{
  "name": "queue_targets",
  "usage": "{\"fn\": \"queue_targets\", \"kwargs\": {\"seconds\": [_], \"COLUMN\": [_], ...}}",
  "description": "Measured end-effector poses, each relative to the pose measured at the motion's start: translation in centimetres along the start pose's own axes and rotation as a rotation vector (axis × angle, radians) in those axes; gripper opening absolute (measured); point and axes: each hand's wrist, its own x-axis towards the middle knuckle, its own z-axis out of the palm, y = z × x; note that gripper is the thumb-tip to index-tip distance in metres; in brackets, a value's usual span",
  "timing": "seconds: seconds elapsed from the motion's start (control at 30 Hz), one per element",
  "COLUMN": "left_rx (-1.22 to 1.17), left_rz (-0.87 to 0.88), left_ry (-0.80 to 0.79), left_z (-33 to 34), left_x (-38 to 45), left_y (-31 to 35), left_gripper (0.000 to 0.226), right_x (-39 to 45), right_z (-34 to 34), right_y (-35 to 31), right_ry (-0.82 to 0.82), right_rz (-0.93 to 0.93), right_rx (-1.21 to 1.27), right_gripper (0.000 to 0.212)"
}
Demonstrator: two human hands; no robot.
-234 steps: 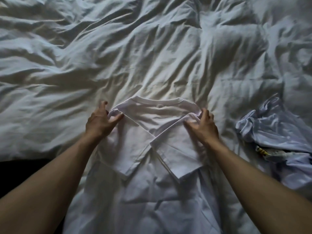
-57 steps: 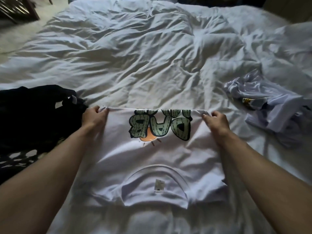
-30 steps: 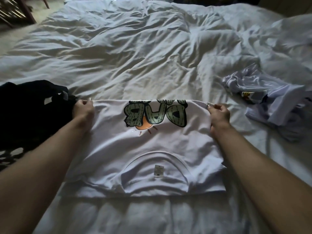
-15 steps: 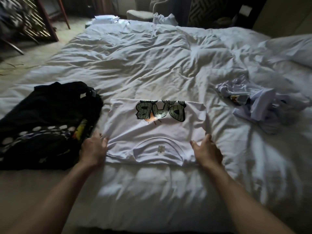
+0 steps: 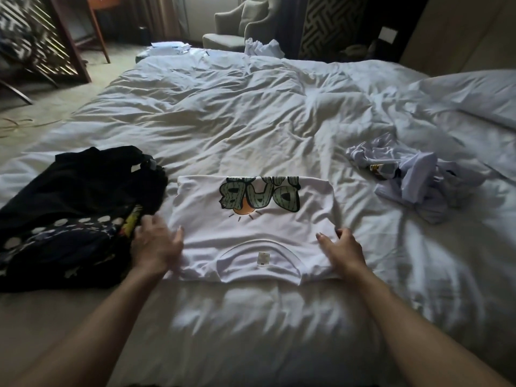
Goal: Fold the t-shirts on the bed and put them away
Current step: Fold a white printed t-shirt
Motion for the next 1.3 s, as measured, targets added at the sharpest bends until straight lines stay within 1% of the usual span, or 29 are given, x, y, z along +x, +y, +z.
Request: {"fn": "queue_targets", "kwargs": {"seconds": [0.07,0.1,0.17,0.23,0.27,0.37,0.43,0.5,0.57,0.6,0.63,0.7,0.73,0.8,0.9,0.97,1.07,1.13,1.2,1.3], "left_rx": [0.045,0.042,0.019,0.002,0.004,0.024,0.025,0.009,-0.064,-0.084,-0.050,0.082,0.113,0.113,0.096,0.037,-0.060,-0.246,-0.447,-0.678], "left_rz": [0.176,0.263,0.365,0.391,0.407,0.539,0.623,0.654,0.646,0.652,0.670,0.688,0.668,0.635,0.691,0.725,0.787,0.784,0.732,0.698], "left_ry": [0.071,0.071,-0.004,-0.111,-0.149,-0.224,-0.275,-0.363,-0.483,-0.525,-0.538,-0.524,-0.536,-0.569,-0.602,-0.592,-0.574,-0.646,-0.713,-0.747], "left_z": [0.7,1.1,1.9,2.7,3.1,4.7,6.0,7.2,8.4,9.1,9.6,10.8,11.2,11.8,12.0,11.6,10.7,10.1,8.8,6.5], "left_x": [1.1,1.8,3.6,5.3,5.9,7.2,7.8,8.4,8.8,8.8,8.8,8.1,7.7,7.5,7.6,7.4,6.4,5.9,5.0,3.1], "left_y": [2.0,3.1,6.1,9.8,11.5,16.7,20.5,24.3,27.5,28.9,30.1,32.5,33.4,34.5,35.4,36.0,37.9,39.3,41.1,44.0], "left_gripper": [0.054,0.053,0.051,0.049,0.049,0.051,0.051,0.058,0.064,0.065,0.063,0.060,0.061,0.054,0.035,0.029,0.030,0.038,0.047,0.049], "right_x": [0.5,0.5,0.7,1.0,1.1,1.8,2.0,1.7,1.6,1.6,1.7,2.0,2.2,2.4,2.9,3.3,3.9,4.3,4.4,4.0], "right_z": [-0.1,0.0,0.3,0.5,0.5,0.4,0.2,-0.2,-0.6,-0.7,-0.8,-1.2,-1.4,-1.7,-3.0,-4.3,-7.5,-10.0,-12.9,-17.3], "right_y": [0.2,0.3,0.7,0.9,0.7,0.7,1.4,1.8,2.2,2.3,2.4,2.6,2.7,2.9,3.5,3.8,4.4,5.2,5.7,5.9], "right_ry": [0.001,0.006,0.003,-0.027,-0.052,-0.105,-0.141,-0.198,-0.275,-0.305,-0.323,-0.339,-0.349,-0.368,-0.367,-0.351,-0.290,-0.265,-0.230,-0.172], "right_rz": [0.021,0.040,0.086,0.113,0.112,0.121,0.130,0.157,0.180,0.183,0.181,0.184,0.189,0.189,0.199,0.196,0.193,0.183,0.164,0.130], "right_rx": [0.062,0.097,0.143,0.173,0.187,0.252,0.302,0.353,0.399,0.413,0.420,0.443,0.454,0.459,0.488,0.512,0.530,0.553,0.541,0.587], "right_gripper": [0.059,0.057,0.051,0.046,0.048,0.068,0.070,0.059,0.038,0.030,0.026,0.023,0.020,0.018,0.021,0.018,0.014,0.010,0.007,0.010]}}
